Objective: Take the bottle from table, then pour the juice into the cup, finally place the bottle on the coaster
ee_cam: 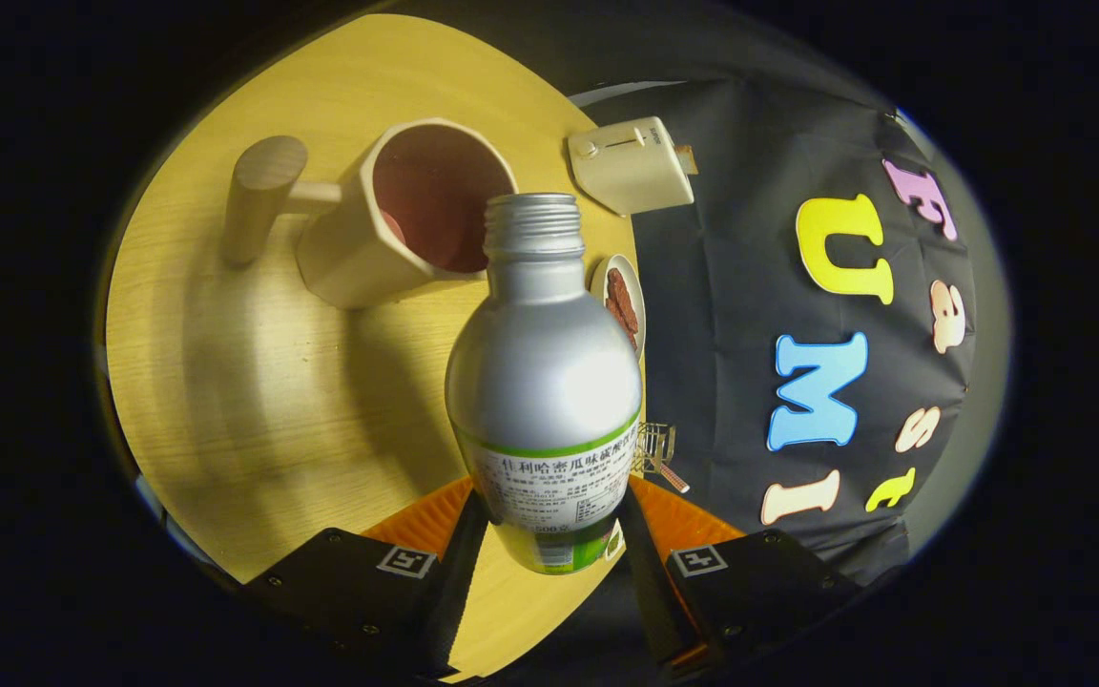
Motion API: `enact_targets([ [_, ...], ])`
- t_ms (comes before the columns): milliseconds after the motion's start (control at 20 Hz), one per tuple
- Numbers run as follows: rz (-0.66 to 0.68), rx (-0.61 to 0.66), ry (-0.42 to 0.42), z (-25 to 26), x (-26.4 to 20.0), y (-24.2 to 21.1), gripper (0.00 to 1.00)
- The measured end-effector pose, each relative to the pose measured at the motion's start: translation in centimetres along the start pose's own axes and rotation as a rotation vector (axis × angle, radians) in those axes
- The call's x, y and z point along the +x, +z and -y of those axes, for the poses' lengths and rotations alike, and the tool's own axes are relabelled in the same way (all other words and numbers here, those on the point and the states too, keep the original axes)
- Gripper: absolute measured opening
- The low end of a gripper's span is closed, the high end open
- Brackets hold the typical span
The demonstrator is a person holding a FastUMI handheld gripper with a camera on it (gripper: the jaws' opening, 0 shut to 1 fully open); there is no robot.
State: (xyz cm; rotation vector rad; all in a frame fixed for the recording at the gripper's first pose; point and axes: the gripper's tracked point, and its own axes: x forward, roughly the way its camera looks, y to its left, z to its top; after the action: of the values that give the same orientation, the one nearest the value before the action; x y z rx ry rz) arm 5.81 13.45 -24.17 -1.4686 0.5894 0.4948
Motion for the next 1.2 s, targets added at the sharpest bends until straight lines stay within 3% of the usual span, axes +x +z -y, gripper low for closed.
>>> enact_targets([
  [1200, -0.205, -0.250, 0.027, 1.4, -0.6, -1.2, 0.75],
])
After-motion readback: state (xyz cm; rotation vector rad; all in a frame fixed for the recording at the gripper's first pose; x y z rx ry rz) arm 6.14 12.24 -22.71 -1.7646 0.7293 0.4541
